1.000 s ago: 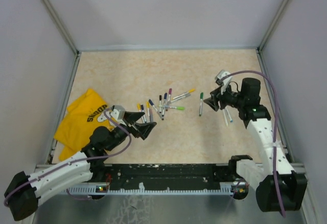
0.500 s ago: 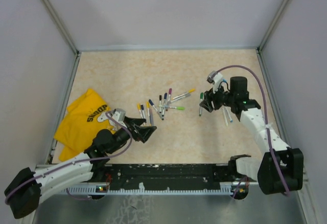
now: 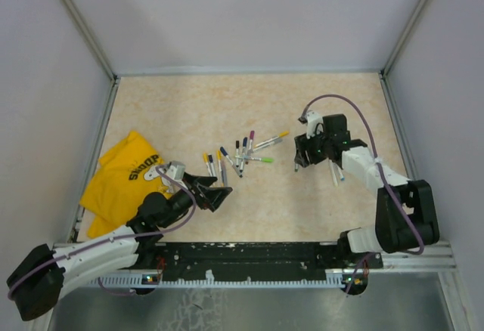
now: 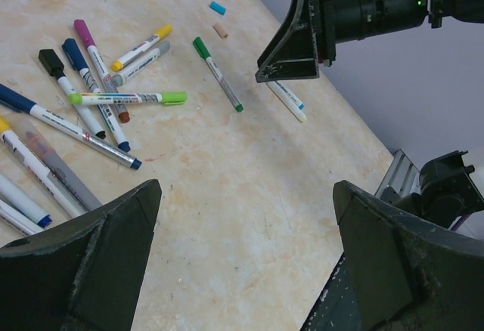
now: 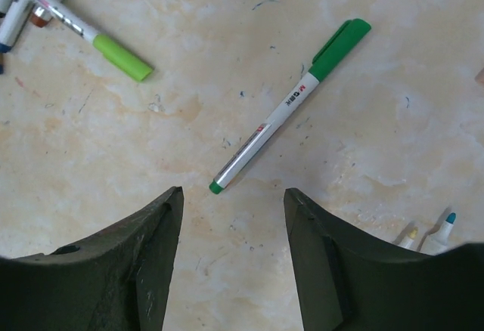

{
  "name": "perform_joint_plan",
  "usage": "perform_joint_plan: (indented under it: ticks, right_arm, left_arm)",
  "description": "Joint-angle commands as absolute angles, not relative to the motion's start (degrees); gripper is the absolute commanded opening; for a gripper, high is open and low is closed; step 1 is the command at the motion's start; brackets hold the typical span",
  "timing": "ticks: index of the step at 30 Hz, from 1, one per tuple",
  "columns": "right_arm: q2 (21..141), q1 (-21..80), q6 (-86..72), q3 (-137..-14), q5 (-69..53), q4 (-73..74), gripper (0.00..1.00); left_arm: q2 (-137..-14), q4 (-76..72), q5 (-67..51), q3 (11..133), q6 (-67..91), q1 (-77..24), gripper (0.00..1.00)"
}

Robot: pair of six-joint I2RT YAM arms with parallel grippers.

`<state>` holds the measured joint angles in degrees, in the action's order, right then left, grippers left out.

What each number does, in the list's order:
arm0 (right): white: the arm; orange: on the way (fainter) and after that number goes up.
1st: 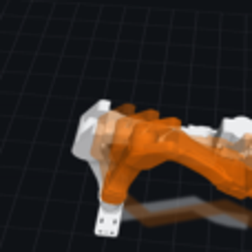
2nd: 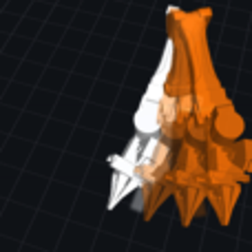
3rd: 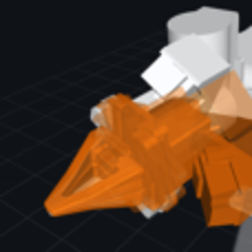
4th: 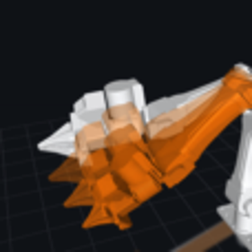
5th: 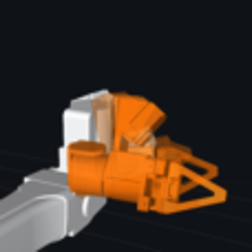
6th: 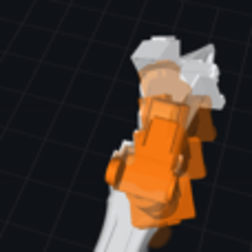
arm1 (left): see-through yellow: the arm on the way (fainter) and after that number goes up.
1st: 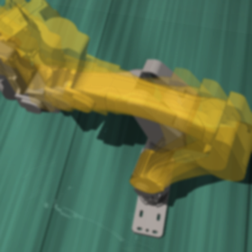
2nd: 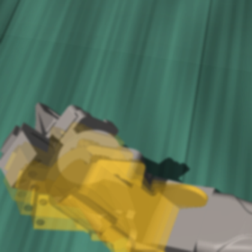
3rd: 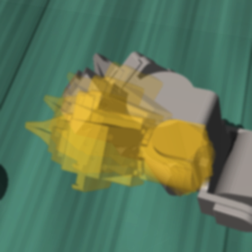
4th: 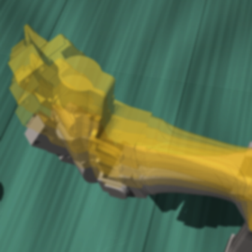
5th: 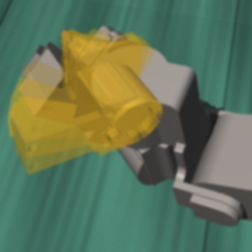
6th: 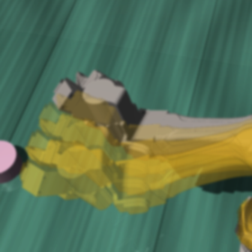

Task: Open the pen caps
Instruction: Pick up the pen from the center of the board.

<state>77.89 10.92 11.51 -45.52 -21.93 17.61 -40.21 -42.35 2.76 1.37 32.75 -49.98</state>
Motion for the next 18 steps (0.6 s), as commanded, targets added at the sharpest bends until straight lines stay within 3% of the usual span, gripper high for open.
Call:
perform_joint_plan:
  ticks: [1,10,18]
  right_arm:
    - [80.8,14.4,3.1,-48.5,-11.9,10.6,0.57]
    - [88.4,17.6,-5.1,-50.1,2.0,5.8,0.56]
    - [90.4,18.6,-4.2,-50.0,2.6,5.0,0.4]
  left_arm:
    - [-40.9,-45.0,1.4,1.9,33.9,-49.8,0.99]
    - [-40.9,-44.8,1.4,1.2,35.1,-49.7,0.99]
    - [-40.8,-44.5,1.1,1.0,35.5,-49.8,0.99]
